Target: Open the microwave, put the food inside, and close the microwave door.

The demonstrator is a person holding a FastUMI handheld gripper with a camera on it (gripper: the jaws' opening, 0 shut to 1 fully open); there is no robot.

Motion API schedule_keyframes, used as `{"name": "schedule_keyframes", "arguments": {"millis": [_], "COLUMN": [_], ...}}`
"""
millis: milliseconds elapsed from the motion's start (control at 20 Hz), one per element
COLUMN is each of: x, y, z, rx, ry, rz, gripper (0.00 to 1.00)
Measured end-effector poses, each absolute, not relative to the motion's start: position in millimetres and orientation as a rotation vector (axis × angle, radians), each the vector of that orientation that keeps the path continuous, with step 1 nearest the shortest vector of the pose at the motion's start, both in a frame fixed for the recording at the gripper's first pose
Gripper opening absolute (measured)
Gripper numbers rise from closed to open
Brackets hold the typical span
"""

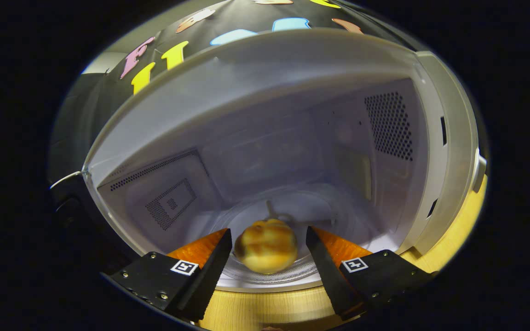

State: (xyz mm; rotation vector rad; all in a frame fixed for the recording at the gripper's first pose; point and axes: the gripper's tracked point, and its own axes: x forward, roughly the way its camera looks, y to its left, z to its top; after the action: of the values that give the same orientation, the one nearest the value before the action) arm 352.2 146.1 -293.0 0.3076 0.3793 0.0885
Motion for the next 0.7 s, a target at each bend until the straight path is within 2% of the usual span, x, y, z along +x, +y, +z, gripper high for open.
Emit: {"name": "schedule_keyframes", "arguments": {"millis": [200,700], "x": [316.6,154.1], "y": [145.5,139.9], "z": [-264.2,-148.9], "rx": [0.264,0.178], "ry": [0.367,0.241], "rz": [0.151,0.301], "gripper": [0.98,0.97]}}
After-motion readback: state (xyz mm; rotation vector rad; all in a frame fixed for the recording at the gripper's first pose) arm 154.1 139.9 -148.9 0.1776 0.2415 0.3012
